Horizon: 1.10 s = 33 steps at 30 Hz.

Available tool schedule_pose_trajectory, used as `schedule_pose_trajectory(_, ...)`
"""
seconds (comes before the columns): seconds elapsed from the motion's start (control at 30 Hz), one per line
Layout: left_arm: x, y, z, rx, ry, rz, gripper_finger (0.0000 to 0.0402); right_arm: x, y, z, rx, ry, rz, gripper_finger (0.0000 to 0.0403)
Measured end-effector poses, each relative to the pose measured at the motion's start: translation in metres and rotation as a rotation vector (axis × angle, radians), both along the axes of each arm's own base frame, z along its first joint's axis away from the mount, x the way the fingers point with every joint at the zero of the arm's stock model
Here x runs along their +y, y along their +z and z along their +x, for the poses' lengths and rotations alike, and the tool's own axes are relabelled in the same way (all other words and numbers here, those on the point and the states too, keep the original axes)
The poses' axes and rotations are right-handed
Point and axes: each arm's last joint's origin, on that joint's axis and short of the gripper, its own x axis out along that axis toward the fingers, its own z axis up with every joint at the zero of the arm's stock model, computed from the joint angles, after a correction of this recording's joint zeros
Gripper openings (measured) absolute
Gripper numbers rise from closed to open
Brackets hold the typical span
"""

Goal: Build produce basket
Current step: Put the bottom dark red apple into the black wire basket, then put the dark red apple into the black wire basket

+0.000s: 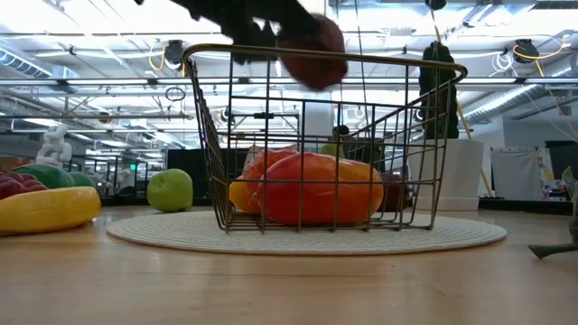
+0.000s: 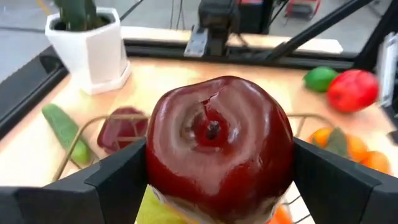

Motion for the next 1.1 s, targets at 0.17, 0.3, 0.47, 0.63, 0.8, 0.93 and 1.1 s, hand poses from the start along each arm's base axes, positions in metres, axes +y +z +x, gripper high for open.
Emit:
schedule_pose_trajectory(0.17, 0.003, -0.017, 0.011, 0.025, -0.017, -0.013, 0.0351, 0.0, 0.0, 0.0, 0.003, 0.001, -0.003, 0.0302)
schedule_pose_trajectory(0.3, -0.002, -0.029, 0.017, 0.05, -0.08, -0.035, 0.0351, 0.0, -0.002, 0.002, 0.021, 0.006, -0.023, 0.0302)
schedule_pose_trajectory(0.47, -0.006, -0.043, 0.021, 0.101, -0.094, -0.019, 0.0351, 0.0, -0.002, 0.003, 0.037, 0.013, -0.074, 0.0302)
schedule_pose_trajectory(0.63, -0.004, -0.054, 0.025, 0.127, -0.09, -0.006, 0.0352, -0.002, -0.004, 0.003, 0.061, 0.012, -0.119, 0.0302)
schedule_pose_trajectory(0.8, -0.003, -0.057, 0.025, 0.146, -0.079, -0.018, 0.0372, -0.005, -0.007, 0.002, 0.11, 0.009, -0.149, 0.0302)
schedule_pose_trajectory(0.93, -0.002, -0.05, 0.023, 0.125, -0.082, -0.046, 0.0395, -0.006, -0.012, 0.001, 0.168, 0.012, -0.188, 0.0302)
schedule_pose_trajectory(1.1, -0.001, -0.031, 0.016, 0.071, -0.083, -0.116, 0.0385, -0.011, -0.014, -0.001, 0.207, 0.001, -0.244, 0.0302)
